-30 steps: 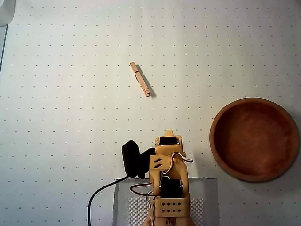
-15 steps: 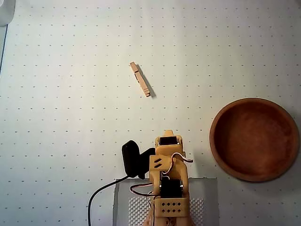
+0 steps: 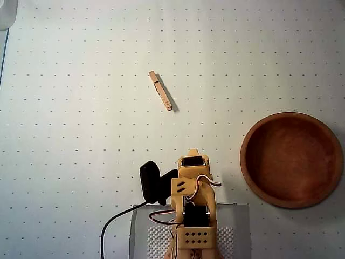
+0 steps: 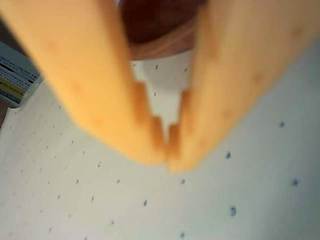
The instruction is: Grasp a clothespin and put it in the bowl.
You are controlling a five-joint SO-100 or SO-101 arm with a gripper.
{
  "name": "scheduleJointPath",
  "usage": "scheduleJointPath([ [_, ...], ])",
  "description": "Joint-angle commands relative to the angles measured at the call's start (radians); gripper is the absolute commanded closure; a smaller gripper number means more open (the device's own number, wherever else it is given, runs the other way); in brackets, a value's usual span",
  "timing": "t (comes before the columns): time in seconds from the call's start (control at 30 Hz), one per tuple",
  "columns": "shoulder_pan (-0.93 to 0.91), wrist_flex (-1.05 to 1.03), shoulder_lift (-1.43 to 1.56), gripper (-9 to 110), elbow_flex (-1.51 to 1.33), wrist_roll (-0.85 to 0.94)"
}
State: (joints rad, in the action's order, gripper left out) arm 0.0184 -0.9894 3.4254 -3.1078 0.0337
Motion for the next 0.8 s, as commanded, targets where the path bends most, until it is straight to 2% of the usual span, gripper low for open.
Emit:
scheduleJointPath([
  [0.0, 0.0, -0.002, 0.012, 105, 0.161, 0.028],
  [0.3, 0.0, -0.002, 0.012, 104, 0.328, 0.259],
  [0.53, 0.0, -0.002, 0.002, 104, 0.511, 0.356],
  [0.77, -0.006, 0.0, -0.285, 105, 0.762, 0.445],
])
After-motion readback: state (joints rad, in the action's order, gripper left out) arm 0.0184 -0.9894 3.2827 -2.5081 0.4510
